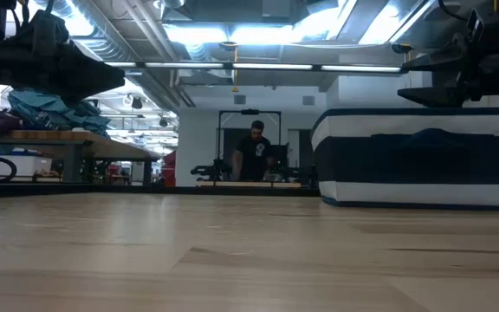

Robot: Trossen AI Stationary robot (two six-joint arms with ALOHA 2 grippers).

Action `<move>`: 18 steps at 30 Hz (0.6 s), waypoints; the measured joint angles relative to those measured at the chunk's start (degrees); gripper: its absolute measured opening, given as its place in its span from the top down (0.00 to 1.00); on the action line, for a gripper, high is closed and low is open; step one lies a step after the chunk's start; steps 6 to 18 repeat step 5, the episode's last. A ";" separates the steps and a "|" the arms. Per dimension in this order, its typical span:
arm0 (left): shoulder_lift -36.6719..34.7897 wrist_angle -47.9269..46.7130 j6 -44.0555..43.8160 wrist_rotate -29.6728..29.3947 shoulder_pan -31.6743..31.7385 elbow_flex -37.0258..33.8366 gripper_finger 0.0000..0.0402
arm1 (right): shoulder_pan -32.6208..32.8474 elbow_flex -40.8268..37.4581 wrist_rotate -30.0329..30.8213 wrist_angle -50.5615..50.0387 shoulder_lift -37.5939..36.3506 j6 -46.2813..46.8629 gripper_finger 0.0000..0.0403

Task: Fold towel
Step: Return to Home Position

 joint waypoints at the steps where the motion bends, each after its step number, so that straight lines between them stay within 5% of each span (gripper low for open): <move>1: 0.02 0.00 0.02 0.00 -0.01 -0.02 0.72 | 0.00 0.02 0.00 0.00 0.01 -0.01 0.43; 18: 0.02 -0.01 0.01 -0.01 0.01 -0.01 0.72 | 0.00 0.00 -0.01 0.00 0.01 -0.01 0.43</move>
